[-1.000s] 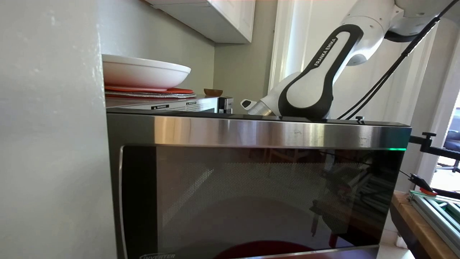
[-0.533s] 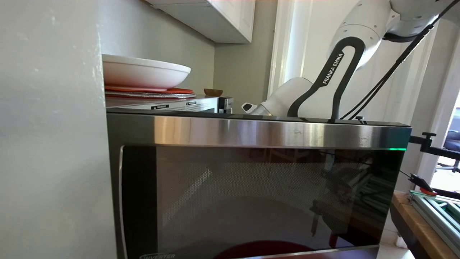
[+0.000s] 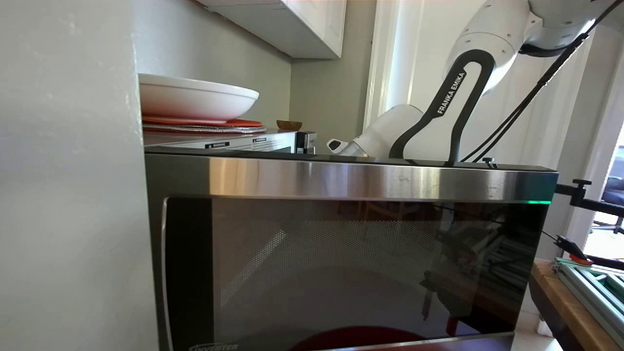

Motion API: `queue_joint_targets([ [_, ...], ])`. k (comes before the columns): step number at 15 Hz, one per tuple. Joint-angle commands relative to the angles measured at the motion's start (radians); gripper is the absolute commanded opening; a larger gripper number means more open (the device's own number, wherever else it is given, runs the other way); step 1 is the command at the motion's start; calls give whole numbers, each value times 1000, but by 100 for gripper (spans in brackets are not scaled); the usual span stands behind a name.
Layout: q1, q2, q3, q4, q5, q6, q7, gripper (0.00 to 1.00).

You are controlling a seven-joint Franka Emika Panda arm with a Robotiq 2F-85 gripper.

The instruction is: Take the pink vessel out of the microwave and put it on the countertop.

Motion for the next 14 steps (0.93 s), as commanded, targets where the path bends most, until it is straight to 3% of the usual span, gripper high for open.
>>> queue_joint_targets([
  [1,28,-11,-43,5,-78,4,86,100],
  [10,28,-11,-44,5,-78,4,86,100],
  [11,43,13,-46,20,-87,2,82,100],
  [14,175,43,-117,72,-101,13,77,100],
])
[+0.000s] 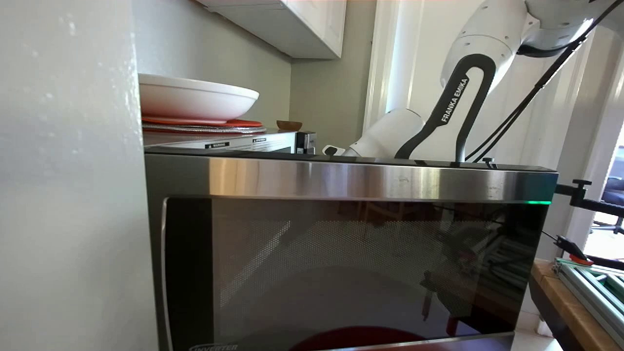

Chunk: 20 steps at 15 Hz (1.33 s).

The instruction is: Take the pink vessel out of the microwave and put it on the countertop.

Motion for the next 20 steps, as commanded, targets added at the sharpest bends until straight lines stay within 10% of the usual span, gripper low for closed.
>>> queue_joint_targets([
  [1,154,43,-83,81,-37,37,43,100],
  [8,310,60,-157,194,-64,32,43,100],
  [20,333,7,-239,172,-54,41,50,100],
])
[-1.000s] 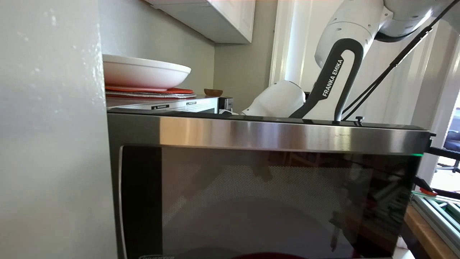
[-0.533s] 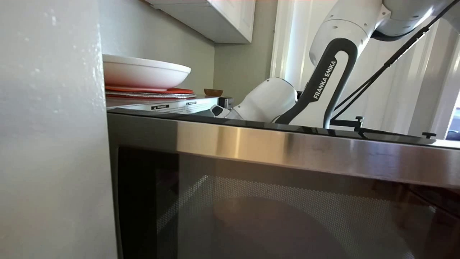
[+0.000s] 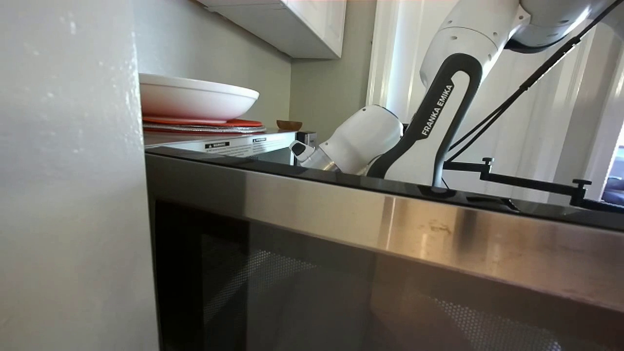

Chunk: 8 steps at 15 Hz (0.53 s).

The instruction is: Take the pink vessel out of the microwave and put it on the countertop.

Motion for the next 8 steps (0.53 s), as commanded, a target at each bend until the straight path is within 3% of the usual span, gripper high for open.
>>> queue_joint_targets([
  [1,45,-20,-69,-2,-14,50,28,100],
  [8,163,-17,-203,-10,45,110,40,100],
])
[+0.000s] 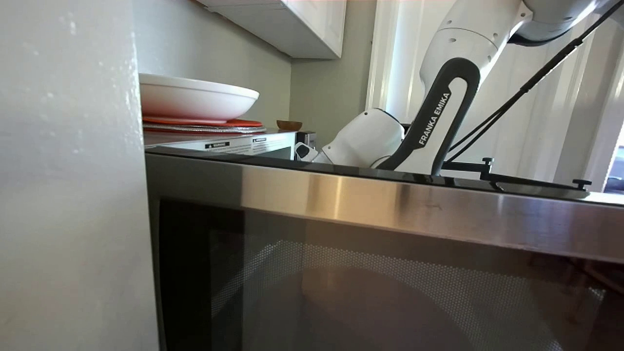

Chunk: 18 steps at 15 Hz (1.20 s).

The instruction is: Take the pink vessel out of the microwave and put it on the countertop.

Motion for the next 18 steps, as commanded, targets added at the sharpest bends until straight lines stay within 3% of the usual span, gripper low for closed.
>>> queue_joint_targets([
  [1,85,5,-83,-8,42,98,29,100],
  [10,178,21,-160,-1,141,161,73,100],
  [13,158,-30,-119,-8,145,112,117,100],
  [14,168,-15,-138,9,121,35,93,100],
  [18,167,-44,-128,8,126,19,113,100],
])
